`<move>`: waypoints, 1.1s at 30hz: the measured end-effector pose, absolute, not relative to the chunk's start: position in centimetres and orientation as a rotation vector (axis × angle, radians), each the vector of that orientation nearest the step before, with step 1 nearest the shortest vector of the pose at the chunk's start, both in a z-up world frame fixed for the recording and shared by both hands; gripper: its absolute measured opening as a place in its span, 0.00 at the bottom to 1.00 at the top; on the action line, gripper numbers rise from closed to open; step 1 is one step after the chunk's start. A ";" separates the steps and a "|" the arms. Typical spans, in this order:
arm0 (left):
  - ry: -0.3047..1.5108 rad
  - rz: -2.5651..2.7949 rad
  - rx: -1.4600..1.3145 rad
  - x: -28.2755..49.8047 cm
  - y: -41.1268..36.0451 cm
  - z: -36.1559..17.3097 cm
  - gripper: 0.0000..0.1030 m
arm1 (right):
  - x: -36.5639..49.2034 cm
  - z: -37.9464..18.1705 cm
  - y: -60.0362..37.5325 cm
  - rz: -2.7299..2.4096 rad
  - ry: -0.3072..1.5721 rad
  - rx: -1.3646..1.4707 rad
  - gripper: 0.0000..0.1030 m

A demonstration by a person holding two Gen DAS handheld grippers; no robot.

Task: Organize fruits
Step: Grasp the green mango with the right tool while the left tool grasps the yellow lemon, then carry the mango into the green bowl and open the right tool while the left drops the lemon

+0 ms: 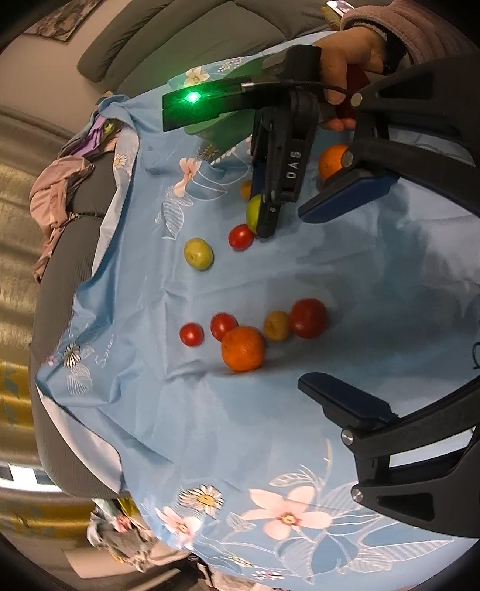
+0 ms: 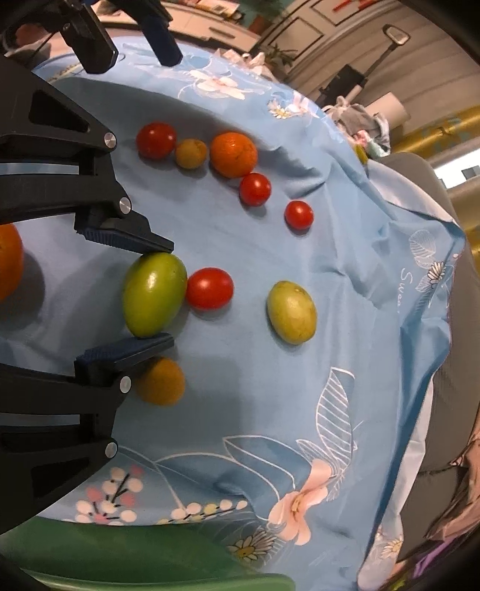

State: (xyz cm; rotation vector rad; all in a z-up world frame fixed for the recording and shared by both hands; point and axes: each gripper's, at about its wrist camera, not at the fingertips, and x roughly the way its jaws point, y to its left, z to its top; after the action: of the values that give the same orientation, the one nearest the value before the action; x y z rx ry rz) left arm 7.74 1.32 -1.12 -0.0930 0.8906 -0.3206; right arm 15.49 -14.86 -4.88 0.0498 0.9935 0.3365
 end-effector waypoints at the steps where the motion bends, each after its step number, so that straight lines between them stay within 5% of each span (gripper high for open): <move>1: 0.892 -0.329 -0.085 8.1 1.0 -1.0 0.80 | 15.4 -4.9 -14.9 0.338 0.988 0.045 0.44; 9: 0.910 -0.383 0.001 13.6 -3.5 -1.0 0.79 | 12.3 -4.0 -18.4 0.402 0.938 0.143 0.44; 19: 0.975 -0.391 0.129 21.9 -9.6 -4.1 0.62 | 11.5 -4.9 -19.9 0.416 0.937 0.182 0.44; 23: 1.003 -0.372 0.161 23.6 -10.4 -5.4 0.38 | 11.9 -4.8 -20.1 0.430 0.927 0.191 0.44; 33: 0.989 -0.388 0.128 20.9 -9.1 -3.6 0.36 | 12.9 -4.8 -20.4 0.417 0.925 0.197 0.44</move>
State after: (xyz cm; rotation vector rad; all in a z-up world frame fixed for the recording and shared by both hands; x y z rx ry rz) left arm 20.87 -9.15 -3.56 0.1282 0.9887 -0.3880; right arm 12.85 -20.37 -4.80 0.1965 0.9246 0.4174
